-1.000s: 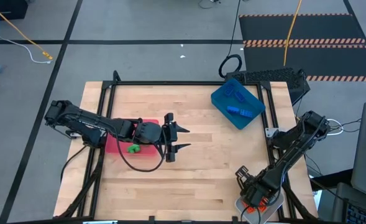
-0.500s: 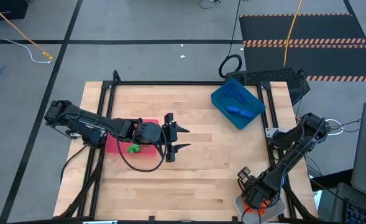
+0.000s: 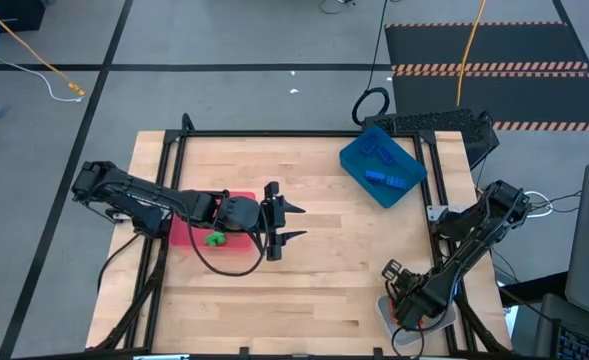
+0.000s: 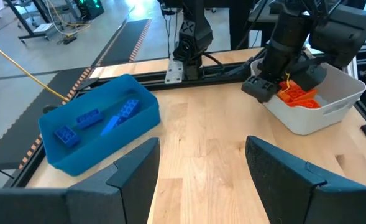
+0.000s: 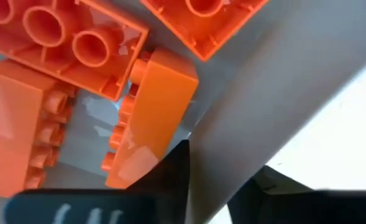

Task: Sort & place blocks by color
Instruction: Adjust the gray bin

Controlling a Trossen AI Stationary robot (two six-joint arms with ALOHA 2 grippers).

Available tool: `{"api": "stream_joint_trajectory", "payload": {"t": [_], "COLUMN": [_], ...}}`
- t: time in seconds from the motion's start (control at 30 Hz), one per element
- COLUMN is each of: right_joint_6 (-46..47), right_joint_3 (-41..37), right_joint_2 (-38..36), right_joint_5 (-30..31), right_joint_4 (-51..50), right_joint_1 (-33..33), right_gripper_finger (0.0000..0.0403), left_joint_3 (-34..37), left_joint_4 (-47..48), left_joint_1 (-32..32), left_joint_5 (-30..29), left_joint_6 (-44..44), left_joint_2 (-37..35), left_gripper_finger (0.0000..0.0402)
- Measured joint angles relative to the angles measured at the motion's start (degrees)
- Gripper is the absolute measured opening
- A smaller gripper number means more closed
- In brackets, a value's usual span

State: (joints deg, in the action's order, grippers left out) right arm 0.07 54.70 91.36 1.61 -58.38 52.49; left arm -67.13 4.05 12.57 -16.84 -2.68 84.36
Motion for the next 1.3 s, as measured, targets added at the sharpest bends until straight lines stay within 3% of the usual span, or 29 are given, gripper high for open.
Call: {"api": "stream_joint_trajectory", "payload": {"t": [0.27,0.5,0.8,0.97,1.3], "right_joint_6": [-6.3,-5.4,-0.3,1.0,1.8], "right_joint_3": [2.2,6.2,5.5,5.3,8.0], "right_joint_2": [-0.1,0.0,0.0,0.0,0.0], "right_joint_5": [2.8,3.1,0.2,-0.2,-0.3], "right_joint_4": [1.2,1.6,2.8,2.8,1.5], "right_joint_1": [-0.1,0.1,0.5,0.5,-0.1], "right_gripper_finger": [0.0007,0.0017,0.0021,0.0042,0.0128], "left_joint_3": [0.0,0.0,0.0,0.0,0.0], "left_joint_4": [0.1,0.3,0.5,0.5,0.5], "left_joint_1": [0.0,0.0,0.2,0.3,0.3], "left_joint_5": [0.0,0.0,0.0,0.0,0.0], "left_joint_6": [0.0,0.0,0.3,0.3,0.2], "left_joint_2": [0.0,0.0,0.0,0.0,0.0], "left_gripper_finger": [0.0241,0.0241,0.0241,0.0241,0.0241]}}
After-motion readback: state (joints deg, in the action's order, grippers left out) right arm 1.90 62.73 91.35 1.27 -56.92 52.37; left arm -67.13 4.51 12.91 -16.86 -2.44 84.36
